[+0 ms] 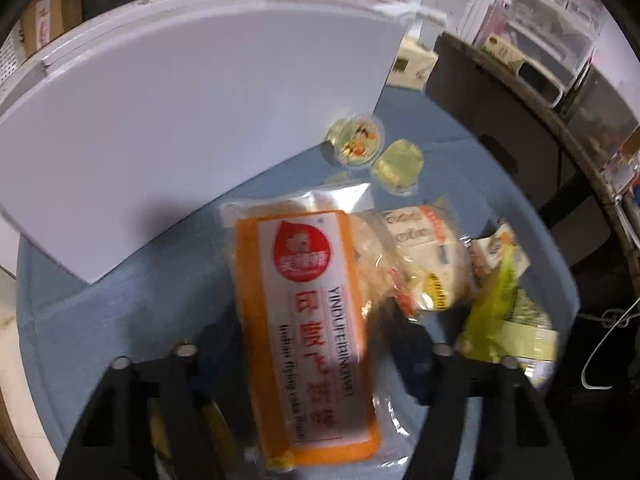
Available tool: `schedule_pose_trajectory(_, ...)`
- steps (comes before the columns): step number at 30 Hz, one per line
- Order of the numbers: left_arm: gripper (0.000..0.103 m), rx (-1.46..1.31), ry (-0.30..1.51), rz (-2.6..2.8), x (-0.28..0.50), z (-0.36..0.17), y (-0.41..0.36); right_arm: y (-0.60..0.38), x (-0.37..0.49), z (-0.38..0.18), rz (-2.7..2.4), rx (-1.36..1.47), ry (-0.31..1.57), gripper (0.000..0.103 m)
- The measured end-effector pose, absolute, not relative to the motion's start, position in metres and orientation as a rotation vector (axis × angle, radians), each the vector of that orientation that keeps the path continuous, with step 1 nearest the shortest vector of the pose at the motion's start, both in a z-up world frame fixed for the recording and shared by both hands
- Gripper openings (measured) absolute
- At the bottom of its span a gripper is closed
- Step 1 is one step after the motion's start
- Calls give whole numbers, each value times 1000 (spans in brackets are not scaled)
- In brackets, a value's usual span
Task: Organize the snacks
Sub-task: 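Grasp orange cake pack with left tool while right tool grasps yellow bag, drop both in box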
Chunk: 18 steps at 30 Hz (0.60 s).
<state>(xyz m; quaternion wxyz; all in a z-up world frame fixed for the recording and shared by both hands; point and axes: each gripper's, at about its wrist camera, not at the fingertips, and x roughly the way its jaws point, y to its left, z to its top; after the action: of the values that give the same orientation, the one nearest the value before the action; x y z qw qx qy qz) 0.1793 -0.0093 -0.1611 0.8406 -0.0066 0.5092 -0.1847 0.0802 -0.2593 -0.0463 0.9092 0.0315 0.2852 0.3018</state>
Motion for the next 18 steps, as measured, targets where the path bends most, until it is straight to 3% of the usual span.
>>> schedule_pose_trajectory(7,63,-78,915,-360,140,-117,12,-248,80,-53,629,12,613,103)
schedule_pose_trajectory(18,62,-84,842,-358,113,-87,21,-205,85,-96,705,-178,762,103)
